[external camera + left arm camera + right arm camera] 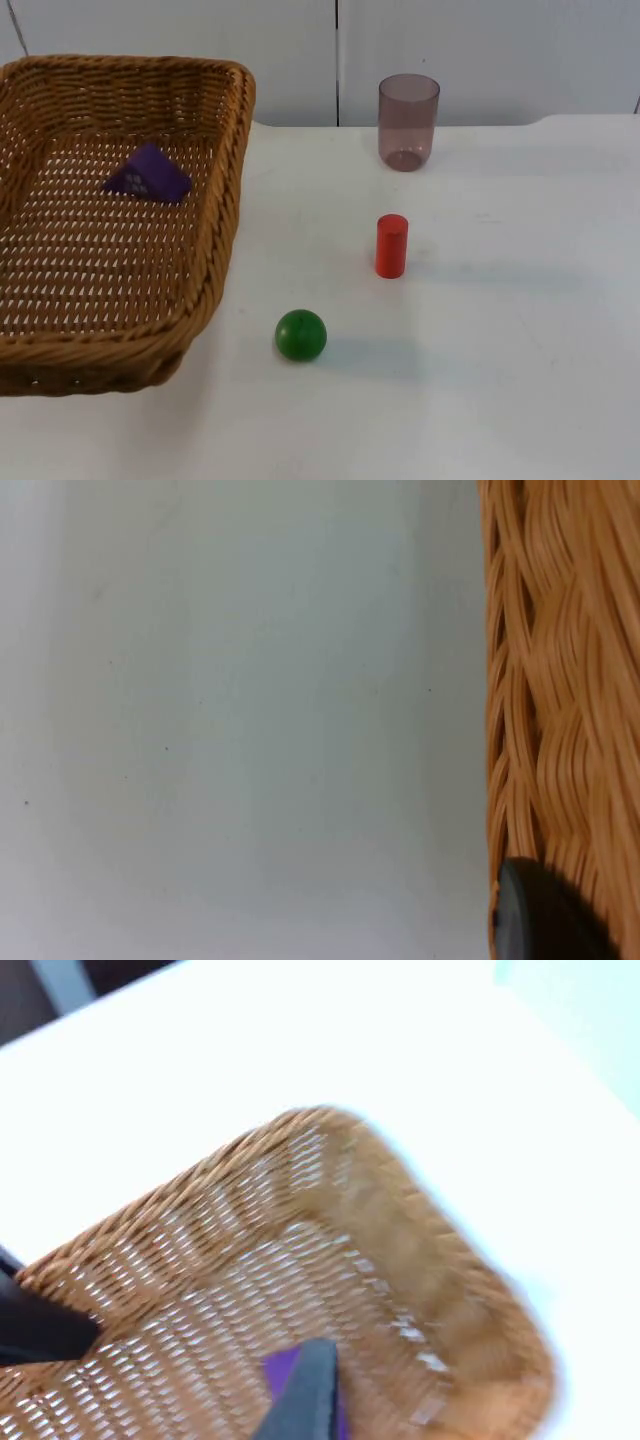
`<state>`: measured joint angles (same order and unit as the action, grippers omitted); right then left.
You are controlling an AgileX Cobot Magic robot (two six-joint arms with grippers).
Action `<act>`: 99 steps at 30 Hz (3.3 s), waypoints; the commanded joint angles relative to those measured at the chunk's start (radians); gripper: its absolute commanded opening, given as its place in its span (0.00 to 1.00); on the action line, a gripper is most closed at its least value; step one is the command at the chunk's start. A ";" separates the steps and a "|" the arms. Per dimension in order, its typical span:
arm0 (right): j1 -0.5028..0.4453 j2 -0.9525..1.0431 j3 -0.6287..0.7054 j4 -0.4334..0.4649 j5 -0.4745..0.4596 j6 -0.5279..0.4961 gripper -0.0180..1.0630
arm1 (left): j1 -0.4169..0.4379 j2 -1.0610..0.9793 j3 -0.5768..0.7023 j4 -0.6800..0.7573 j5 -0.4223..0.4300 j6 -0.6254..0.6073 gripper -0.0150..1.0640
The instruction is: Pick up the basket with the left hand and place the triangular block into the basket with the right hand.
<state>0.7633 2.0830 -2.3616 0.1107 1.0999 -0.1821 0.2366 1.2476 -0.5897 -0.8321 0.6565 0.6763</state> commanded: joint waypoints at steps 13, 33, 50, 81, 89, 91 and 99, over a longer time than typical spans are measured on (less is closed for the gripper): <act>-0.023 -0.266 0.270 -0.038 -0.024 0.010 0.77 | 0.002 -0.009 -0.002 -0.022 -0.018 -0.001 0.01; -0.021 -0.757 1.011 -0.027 -0.338 0.035 0.77 | 0.002 0.146 -0.138 -0.040 -0.017 0.007 0.01; -0.021 -0.947 1.138 0.000 -0.393 0.035 0.77 | -0.057 0.751 -0.609 -0.181 -0.096 0.178 0.01; -0.021 -0.970 1.138 -0.139 -0.386 0.035 0.77 | -0.029 0.584 -0.741 -0.001 -0.082 0.112 0.81; -0.021 -1.063 1.190 -0.156 -0.486 0.049 0.77 | -0.029 0.258 -0.516 0.073 -0.034 0.043 0.81; -0.021 -1.124 1.258 -0.156 -0.533 0.072 0.77 | -0.029 0.157 -0.419 0.076 -0.041 0.051 0.81; -0.021 -1.339 1.451 -0.156 -0.565 0.089 0.77 | -0.029 -0.145 -0.229 0.085 -0.023 0.051 0.81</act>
<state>0.7406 0.7644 -0.9266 -0.0364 0.5543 -0.0973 0.2066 1.1293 -0.8337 -0.7543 0.6216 0.7297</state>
